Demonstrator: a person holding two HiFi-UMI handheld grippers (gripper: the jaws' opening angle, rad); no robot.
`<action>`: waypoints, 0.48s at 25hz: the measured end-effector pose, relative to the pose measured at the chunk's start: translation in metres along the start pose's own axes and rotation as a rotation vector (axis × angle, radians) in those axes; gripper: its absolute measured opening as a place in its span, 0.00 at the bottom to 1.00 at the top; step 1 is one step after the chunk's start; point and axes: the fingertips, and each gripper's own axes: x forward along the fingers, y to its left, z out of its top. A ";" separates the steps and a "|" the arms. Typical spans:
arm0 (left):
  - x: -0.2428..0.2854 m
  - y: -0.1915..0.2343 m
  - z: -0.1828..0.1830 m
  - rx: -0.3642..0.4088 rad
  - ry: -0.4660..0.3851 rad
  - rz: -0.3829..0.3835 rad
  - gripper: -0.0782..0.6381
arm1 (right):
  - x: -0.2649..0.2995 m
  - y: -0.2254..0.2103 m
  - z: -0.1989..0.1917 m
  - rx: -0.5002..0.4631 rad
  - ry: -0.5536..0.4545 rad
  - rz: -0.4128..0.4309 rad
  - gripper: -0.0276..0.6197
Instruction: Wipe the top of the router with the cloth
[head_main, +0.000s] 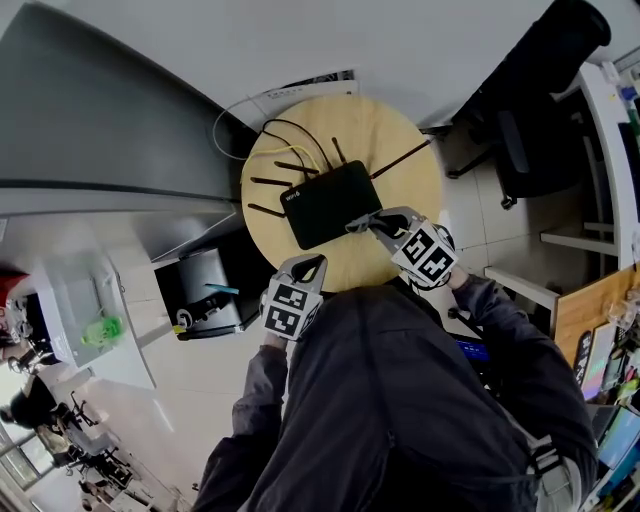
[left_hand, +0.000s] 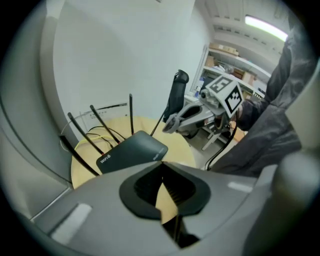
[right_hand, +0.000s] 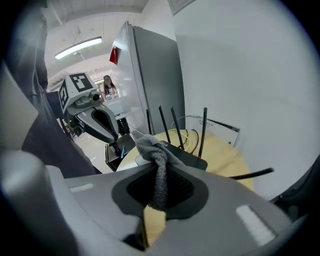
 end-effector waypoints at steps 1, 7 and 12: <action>0.003 -0.001 0.005 0.003 -0.007 0.004 0.11 | -0.004 -0.002 0.004 -0.023 -0.003 -0.004 0.10; 0.019 -0.013 0.020 -0.004 -0.039 0.018 0.11 | -0.019 -0.012 0.008 -0.082 -0.024 0.010 0.10; 0.025 -0.016 0.024 -0.033 -0.049 0.024 0.11 | -0.019 -0.016 0.001 -0.085 0.002 0.031 0.10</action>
